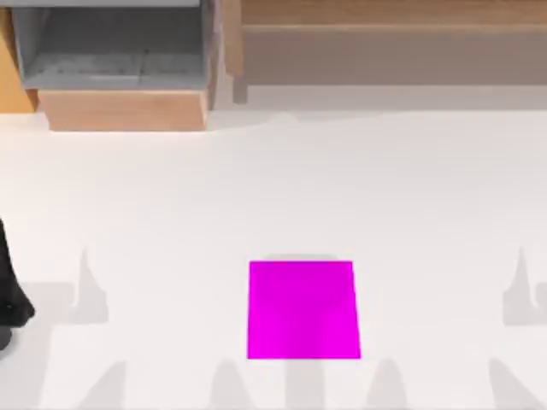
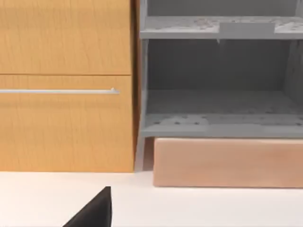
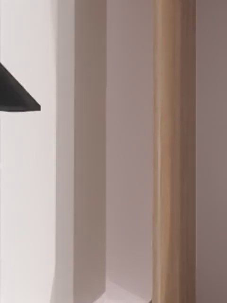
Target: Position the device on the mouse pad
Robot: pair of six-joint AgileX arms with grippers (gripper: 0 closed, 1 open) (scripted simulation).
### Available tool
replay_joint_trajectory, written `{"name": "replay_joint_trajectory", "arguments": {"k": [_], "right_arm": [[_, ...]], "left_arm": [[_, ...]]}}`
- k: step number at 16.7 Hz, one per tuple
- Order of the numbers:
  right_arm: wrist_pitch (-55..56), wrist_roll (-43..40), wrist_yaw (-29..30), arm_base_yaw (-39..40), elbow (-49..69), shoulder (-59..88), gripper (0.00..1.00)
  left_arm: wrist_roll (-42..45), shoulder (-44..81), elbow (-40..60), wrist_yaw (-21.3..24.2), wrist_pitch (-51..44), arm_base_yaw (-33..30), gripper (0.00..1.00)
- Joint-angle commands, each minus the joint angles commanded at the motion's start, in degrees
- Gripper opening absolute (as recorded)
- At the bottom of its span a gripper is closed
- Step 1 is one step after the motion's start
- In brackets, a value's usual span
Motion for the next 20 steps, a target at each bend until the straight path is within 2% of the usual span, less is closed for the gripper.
{"name": "replay_joint_trajectory", "arguments": {"k": [4,7,20], "right_arm": [[0.00,0.00,0.00,0.00,0.00,0.00,1.00],[0.00,0.00,0.00,0.00,0.00,0.00,1.00],[0.00,0.00,0.00,0.00,0.00,0.00,1.00]], "left_arm": [[1.89,1.92,1.70,-0.05,-1.82,0.35,1.00],[8.57,9.28,7.59,-0.09,-8.11,1.39,1.00],[53.04,70.03,45.90,0.10,-51.86,8.36,1.00]]}}
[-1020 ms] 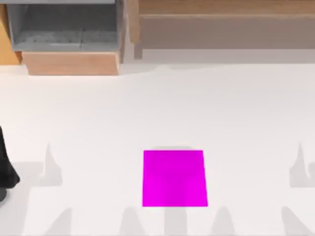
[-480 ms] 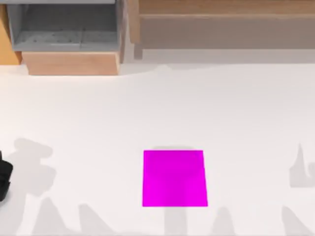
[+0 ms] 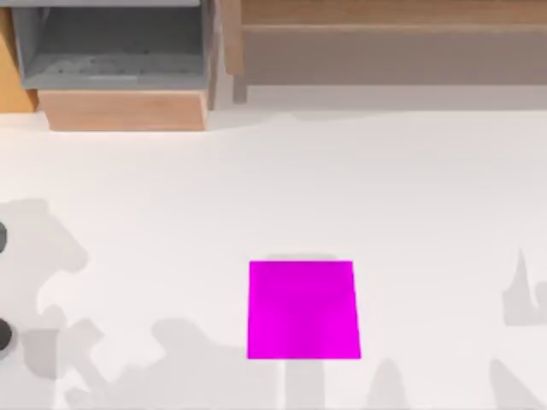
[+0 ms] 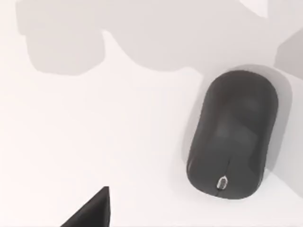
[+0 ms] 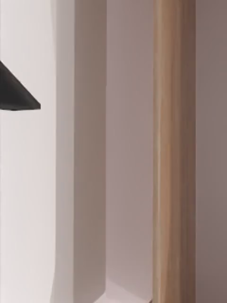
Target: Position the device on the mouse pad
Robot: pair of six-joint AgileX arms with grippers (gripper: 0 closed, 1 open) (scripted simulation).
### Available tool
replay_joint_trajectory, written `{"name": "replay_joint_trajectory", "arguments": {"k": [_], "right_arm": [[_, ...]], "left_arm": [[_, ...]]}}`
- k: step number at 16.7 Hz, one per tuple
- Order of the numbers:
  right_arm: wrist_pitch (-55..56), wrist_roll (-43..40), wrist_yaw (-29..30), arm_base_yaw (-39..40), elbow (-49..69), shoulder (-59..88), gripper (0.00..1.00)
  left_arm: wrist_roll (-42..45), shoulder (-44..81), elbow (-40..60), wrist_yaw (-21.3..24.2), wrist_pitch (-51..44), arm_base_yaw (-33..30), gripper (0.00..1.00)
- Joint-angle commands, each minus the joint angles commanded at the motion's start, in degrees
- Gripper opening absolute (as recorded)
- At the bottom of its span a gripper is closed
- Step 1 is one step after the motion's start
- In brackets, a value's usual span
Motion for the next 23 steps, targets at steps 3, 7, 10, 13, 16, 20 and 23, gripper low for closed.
{"name": "replay_joint_trajectory", "arguments": {"k": [3,7,10,13,16,20,23], "right_arm": [[0.00,0.00,0.00,0.00,0.00,0.00,1.00],[0.00,0.00,0.00,0.00,0.00,0.00,1.00],[0.00,0.00,0.00,0.00,0.00,0.00,1.00],[0.00,0.00,0.00,0.00,0.00,0.00,1.00],[0.00,0.00,0.00,0.00,0.00,0.00,1.00],[0.00,0.00,0.00,0.00,0.00,0.00,1.00],[0.00,0.00,0.00,0.00,0.00,0.00,1.00]], "left_arm": [[6.85,8.99,6.23,-0.04,-6.46,1.13,1.00],[10.66,13.75,9.84,-0.10,-9.94,1.77,1.00],[10.66,13.75,9.84,-0.10,-9.94,1.77,1.00],[10.56,14.01,9.07,-0.10,-8.92,1.55,1.00],[10.59,16.48,5.89,-0.10,-3.34,1.70,1.00],[10.84,21.67,-0.47,-0.10,8.68,1.85,1.00],[11.02,24.52,-3.98,-0.10,14.79,1.96,1.00]]}}
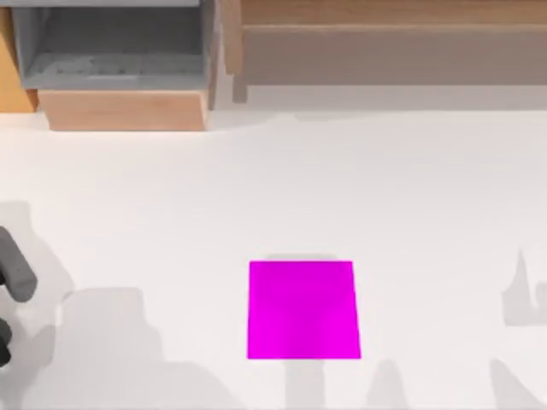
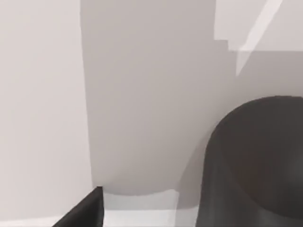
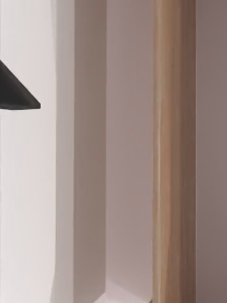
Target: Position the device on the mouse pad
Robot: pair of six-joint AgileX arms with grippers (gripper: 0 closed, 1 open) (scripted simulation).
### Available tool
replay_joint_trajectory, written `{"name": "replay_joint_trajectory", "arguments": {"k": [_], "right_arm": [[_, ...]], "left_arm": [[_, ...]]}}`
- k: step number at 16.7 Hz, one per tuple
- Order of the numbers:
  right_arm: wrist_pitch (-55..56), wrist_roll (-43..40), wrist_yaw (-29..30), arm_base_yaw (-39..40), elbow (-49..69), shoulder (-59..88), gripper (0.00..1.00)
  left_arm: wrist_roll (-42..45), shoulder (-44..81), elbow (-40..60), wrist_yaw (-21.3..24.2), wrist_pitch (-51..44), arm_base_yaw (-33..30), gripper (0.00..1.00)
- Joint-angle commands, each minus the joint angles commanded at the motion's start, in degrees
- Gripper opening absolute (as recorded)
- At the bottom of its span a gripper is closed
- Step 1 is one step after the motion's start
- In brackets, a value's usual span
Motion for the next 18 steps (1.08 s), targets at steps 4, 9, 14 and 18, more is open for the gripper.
{"name": "replay_joint_trajectory", "arguments": {"k": [4,9,14,18], "right_arm": [[0.00,0.00,0.00,0.00,0.00,0.00,1.00],[0.00,0.00,0.00,0.00,0.00,0.00,1.00],[0.00,0.00,0.00,0.00,0.00,0.00,1.00],[0.00,0.00,0.00,0.00,0.00,0.00,1.00]], "left_arm": [[0.04,0.53,-0.68,0.00,1.07,0.03,1.00],[0.04,0.53,-0.68,0.00,1.07,0.03,0.70],[0.04,0.53,-0.68,0.00,1.07,0.03,0.32],[0.04,0.53,-0.68,0.00,1.07,0.03,0.02]]}}
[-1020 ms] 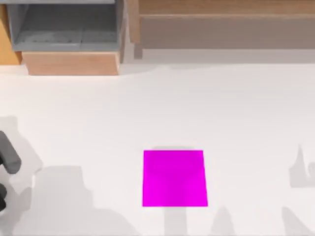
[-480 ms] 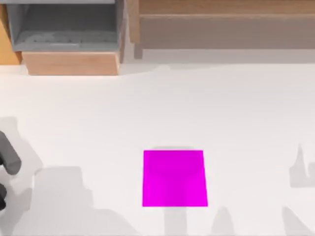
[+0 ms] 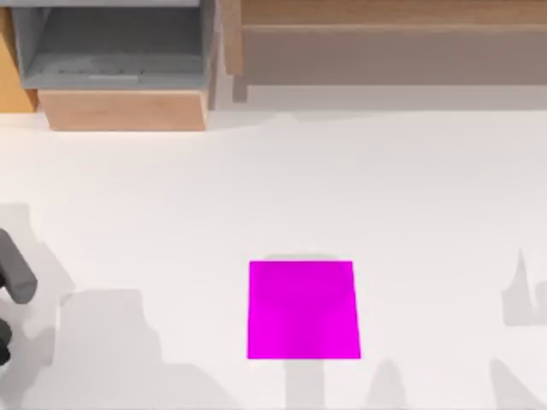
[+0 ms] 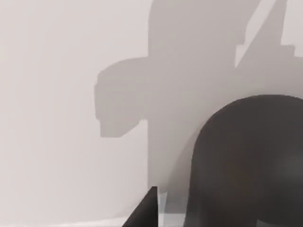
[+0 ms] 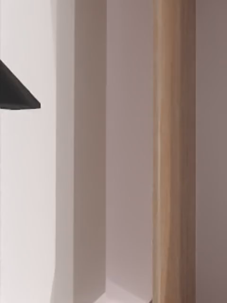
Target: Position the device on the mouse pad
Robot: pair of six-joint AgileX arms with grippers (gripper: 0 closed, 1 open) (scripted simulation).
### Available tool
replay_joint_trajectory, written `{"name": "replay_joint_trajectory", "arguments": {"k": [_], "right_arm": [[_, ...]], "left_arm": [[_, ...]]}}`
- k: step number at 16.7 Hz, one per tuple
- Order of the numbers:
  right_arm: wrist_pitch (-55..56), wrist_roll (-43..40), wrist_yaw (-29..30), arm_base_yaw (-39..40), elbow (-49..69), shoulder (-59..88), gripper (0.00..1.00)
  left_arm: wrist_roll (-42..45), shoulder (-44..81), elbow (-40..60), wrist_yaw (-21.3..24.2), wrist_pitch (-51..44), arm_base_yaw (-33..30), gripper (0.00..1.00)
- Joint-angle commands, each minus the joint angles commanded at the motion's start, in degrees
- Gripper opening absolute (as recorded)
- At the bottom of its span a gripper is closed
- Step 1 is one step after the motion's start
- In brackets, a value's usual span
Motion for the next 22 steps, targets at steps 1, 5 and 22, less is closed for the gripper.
{"name": "replay_joint_trajectory", "arguments": {"k": [1,5,22], "right_arm": [[0.00,0.00,0.00,0.00,0.00,0.00,1.00],[0.00,0.00,0.00,0.00,0.00,0.00,1.00],[0.00,0.00,0.00,0.00,0.00,0.00,1.00]], "left_arm": [[0.00,0.00,0.00,0.00,0.00,0.00,0.00],[0.00,0.00,0.00,0.00,0.00,0.00,0.00],[-1.36,-12.14,16.63,0.73,-28.58,-0.37,0.00]]}}
